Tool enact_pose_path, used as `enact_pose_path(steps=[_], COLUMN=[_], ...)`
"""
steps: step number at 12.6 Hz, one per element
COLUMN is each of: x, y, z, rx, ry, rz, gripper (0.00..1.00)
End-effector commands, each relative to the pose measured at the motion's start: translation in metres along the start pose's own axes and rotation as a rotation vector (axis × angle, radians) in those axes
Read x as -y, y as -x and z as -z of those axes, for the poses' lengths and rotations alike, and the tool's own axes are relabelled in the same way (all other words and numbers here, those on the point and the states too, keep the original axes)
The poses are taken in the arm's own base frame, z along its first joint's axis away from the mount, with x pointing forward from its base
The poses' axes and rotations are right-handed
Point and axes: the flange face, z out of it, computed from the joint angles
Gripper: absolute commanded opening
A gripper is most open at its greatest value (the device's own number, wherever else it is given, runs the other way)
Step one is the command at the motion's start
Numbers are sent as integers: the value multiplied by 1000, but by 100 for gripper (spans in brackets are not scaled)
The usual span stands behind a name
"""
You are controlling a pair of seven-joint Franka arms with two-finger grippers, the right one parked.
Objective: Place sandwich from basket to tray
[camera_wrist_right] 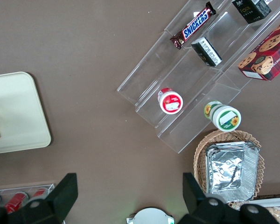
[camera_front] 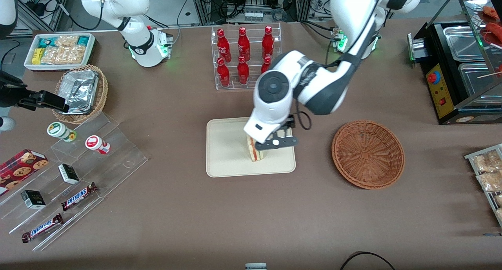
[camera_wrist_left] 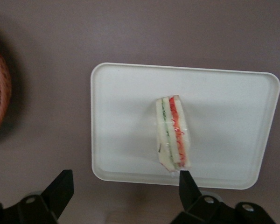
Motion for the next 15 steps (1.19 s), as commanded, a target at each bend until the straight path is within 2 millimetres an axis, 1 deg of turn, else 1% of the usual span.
enact_pose_path(steps=[1,3,4,5,8,10,12,13,15], x=[58,104,124,149,219,265,300,312,324], y=[-6,-13,-14,-15,-14,-13,-8,-4,12], z=[8,18,24,33,51,67,90,101,125], rx=[12,18,20,19,23,20,42,42,38], ry=[-21,-24,-23,-17,-13,-10,-11,-11,-29], rz=[-65,-115,-141,-174,-250,-304,-362,-372,-371], gripper=[100,100,100,100,100,100,100,100,100])
